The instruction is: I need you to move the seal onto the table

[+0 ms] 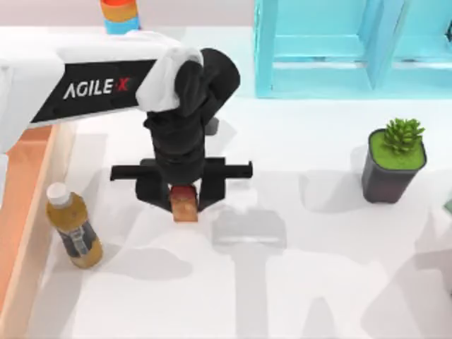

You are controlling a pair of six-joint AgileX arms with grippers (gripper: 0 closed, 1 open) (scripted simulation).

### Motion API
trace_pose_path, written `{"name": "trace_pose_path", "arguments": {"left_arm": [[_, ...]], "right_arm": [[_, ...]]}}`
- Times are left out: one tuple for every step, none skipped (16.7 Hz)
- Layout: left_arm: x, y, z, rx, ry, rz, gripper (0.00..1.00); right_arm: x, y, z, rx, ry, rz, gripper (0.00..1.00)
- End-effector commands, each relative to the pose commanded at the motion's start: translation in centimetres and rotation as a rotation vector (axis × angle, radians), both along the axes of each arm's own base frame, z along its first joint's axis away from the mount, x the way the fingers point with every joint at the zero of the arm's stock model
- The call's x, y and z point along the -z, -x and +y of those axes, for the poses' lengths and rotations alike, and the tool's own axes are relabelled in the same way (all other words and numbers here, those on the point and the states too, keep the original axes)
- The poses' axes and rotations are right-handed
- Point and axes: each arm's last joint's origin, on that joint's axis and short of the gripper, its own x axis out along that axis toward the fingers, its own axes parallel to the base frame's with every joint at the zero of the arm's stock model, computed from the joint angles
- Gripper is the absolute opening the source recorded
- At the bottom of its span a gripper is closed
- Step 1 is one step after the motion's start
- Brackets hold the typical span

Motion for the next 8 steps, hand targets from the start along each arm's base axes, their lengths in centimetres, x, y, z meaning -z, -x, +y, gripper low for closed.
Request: {"name": "trace_pose_path", "arguments": {"left_arm": [[0.61,0.06,0.01,0.0,-0.002,0.002,0.0],[0.89,0.1,0.03,0.0,-0.003,0.004,0.0],[0.9,0.1,0.03,0.0,-0.003,0.004,0.0],[0.9,0.1,0.03,0.0,-0.003,0.004,0.0],[0.9,0.1,0.03,0.0,-0.003,0.004,0.0],[0.9,0.1,0.03,0.0,-0.003,0.004,0.08],[0.9,0.1,0.03,0.0,-0.003,0.004,0.15],[0.9,0.1,0.03,0.0,-0.003,0.004,0.23]], "right_arm": [[0.0,0.0,0.0,0.0,0.0,0.0,1.0],[0.0,0.0,0.0,0.0,0.0,0.0,1.0],[0.0,0.0,0.0,0.0,0.0,0.0,1.0],[0.0,0.0,0.0,0.0,0.0,0.0,1.0],[0.0,0.0,0.0,0.0,0.0,0.0,1.0],[0.0,0.0,0.0,0.0,0.0,0.0,1.0],[0.0,0.0,0.0,0.0,0.0,0.0,1.0],[0.0,0.0,0.0,0.0,0.0,0.0,1.0]]}}
